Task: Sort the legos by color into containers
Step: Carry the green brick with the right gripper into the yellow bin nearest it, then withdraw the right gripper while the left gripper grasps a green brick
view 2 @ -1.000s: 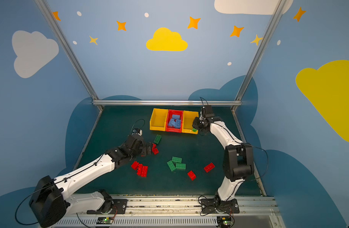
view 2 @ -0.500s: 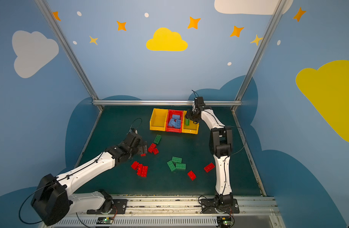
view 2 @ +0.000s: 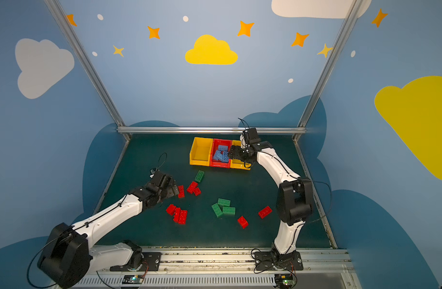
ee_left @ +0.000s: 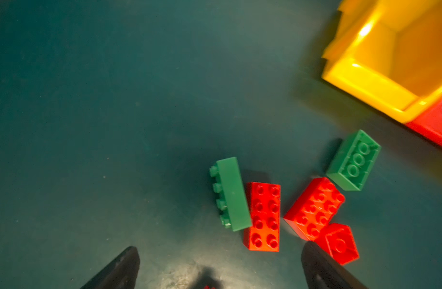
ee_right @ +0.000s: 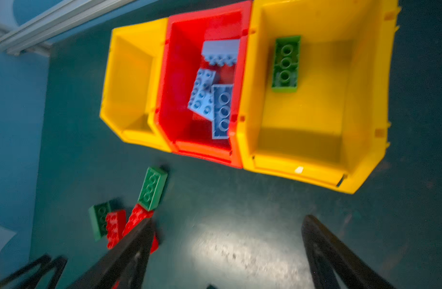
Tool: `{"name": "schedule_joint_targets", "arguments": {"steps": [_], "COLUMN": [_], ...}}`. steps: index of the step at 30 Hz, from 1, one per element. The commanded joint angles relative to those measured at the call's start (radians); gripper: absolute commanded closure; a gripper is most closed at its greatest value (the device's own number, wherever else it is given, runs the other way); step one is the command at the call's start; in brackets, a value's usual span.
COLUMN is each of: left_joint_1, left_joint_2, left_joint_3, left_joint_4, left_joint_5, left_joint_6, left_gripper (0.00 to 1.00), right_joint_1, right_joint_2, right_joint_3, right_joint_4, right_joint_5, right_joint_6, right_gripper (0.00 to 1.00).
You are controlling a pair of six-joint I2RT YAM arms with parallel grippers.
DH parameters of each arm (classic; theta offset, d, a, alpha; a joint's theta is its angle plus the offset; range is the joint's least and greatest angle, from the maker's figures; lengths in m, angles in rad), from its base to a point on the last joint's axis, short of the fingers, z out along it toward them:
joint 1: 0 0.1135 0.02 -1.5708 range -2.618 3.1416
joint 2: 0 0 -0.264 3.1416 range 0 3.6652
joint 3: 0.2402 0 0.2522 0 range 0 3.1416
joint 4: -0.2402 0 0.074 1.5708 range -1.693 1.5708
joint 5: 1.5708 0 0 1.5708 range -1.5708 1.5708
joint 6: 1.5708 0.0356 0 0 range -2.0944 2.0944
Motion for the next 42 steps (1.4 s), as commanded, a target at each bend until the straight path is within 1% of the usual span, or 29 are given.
{"name": "schedule_joint_targets", "arguments": {"steps": [1,3,7,11,14,16,18,21,25,27,29,30,34,36,37,39,42], "left_joint_1": [0.035,0.055,0.088,0.111,0.127,0.129,0.129,0.128,0.123,0.119,0.112,0.109,0.098,0.094,0.092,0.087,0.072], "left_joint_2": [0.044,0.070,0.140,0.255,0.316,0.349,0.383,0.414,0.414,0.411,0.413,0.419,0.453,0.470,0.475,0.479,0.466], "left_joint_3": [-0.005,-0.003,0.023,0.105,0.131,0.147,0.168,0.183,0.174,0.167,0.169,0.172,0.193,0.205,0.211,0.223,0.264], "left_joint_4": [0.042,0.077,0.119,0.091,0.092,0.082,0.061,0.030,0.001,-0.008,-0.019,-0.026,-0.048,-0.064,-0.072,-0.089,-0.140], "left_joint_5": [0.009,0.023,0.025,0.032,0.059,0.064,0.069,0.074,0.069,0.069,0.067,0.067,0.066,0.059,0.057,0.050,0.017], "left_joint_6": [-0.053,-0.057,-0.072,-0.075,-0.095,-0.107,-0.117,-0.128,-0.140,-0.144,-0.145,-0.145,-0.140,-0.136,-0.134,-0.127,-0.112], "left_gripper": [0.00,0.00,0.00,0.00,0.02,0.06,0.13,0.22,0.24,0.28,0.36,0.43,0.60,0.72,0.76,0.82,0.86], "right_joint_1": [0.052,0.083,0.131,0.169,0.184,0.189,0.189,0.189,0.189,0.189,0.187,0.187,0.187,0.185,0.185,0.185,0.183], "right_joint_2": [-0.086,-0.144,-0.225,-0.264,-0.269,-0.265,-0.259,-0.259,-0.273,-0.279,-0.283,-0.284,-0.310,-0.332,-0.341,-0.366,-0.406], "right_joint_3": [-0.121,-0.197,-0.321,-0.392,-0.420,-0.428,-0.426,-0.414,-0.419,-0.420,-0.423,-0.423,-0.432,-0.443,-0.447,-0.456,-0.470], "right_joint_4": [0.021,0.036,0.084,0.114,0.132,0.135,0.132,0.130,0.149,0.147,0.143,0.141,0.136,0.132,0.129,0.121,0.111], "right_joint_5": [0.027,0.037,0.017,0.014,-0.001,-0.006,-0.022,-0.048,-0.066,-0.060,-0.051,-0.051,-0.049,-0.040,-0.036,-0.028,-0.019], "right_joint_6": [0.003,0.017,0.060,0.078,0.083,0.079,0.074,0.069,0.070,0.063,0.061,0.060,0.060,0.060,0.060,0.057,0.055], "right_gripper": [0.09,0.09,0.09,0.09,0.09,0.09,0.09,0.09,0.09,0.09,0.09,0.09,0.09,0.09,0.09,0.09,0.09]}}
